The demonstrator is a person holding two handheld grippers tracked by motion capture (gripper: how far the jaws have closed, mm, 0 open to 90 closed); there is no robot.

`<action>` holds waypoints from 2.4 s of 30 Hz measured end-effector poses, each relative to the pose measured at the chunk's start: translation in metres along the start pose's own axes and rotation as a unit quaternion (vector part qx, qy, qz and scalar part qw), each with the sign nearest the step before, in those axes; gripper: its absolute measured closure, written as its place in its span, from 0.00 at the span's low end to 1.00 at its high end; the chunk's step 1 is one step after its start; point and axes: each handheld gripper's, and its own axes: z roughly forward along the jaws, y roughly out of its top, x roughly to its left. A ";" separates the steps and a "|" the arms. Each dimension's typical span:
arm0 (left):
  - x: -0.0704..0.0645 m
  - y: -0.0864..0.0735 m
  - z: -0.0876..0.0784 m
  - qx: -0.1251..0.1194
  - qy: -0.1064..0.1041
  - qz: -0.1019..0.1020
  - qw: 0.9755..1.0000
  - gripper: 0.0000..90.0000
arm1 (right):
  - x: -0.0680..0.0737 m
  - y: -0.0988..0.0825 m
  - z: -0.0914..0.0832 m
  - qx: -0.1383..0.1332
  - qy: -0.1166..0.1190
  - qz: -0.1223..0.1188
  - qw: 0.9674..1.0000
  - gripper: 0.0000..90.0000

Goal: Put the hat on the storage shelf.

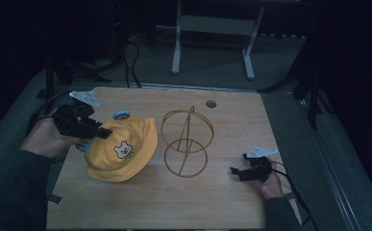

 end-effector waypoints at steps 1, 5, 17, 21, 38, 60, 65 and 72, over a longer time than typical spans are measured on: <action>0.000 0.000 0.000 -0.001 0.000 -0.001 1.000 0.86 | 0.000 0.000 0.000 0.000 0.000 0.000 1.000 0.17; 0.000 0.001 -0.002 -0.003 0.000 0.002 1.000 0.86 | 0.000 0.000 0.000 0.000 0.000 0.000 1.000 0.17; 0.001 0.007 -0.011 -0.015 -0.003 0.005 1.000 0.86 | 0.000 0.000 0.000 0.001 0.000 0.000 1.000 0.17; 0.001 0.009 -0.012 -0.020 -0.008 0.004 1.000 0.86 | 0.000 0.000 0.000 0.000 0.000 0.000 1.000 0.17; 0.000 0.019 -0.021 -0.029 -0.011 0.013 0.999 0.86 | 0.000 0.000 0.000 0.000 0.001 -0.001 1.000 0.17; 0.000 0.037 -0.031 -0.034 -0.017 0.028 0.999 0.86 | 0.000 0.000 0.000 0.000 0.001 -0.001 1.000 0.17; 0.000 0.041 -0.033 -0.036 -0.020 0.029 0.999 0.86 | 0.000 0.000 0.000 0.000 0.001 -0.001 1.000 0.17; 0.001 0.046 -0.034 -0.037 -0.020 0.031 0.999 0.86 | 0.000 0.000 0.000 0.000 0.001 -0.001 1.000 0.17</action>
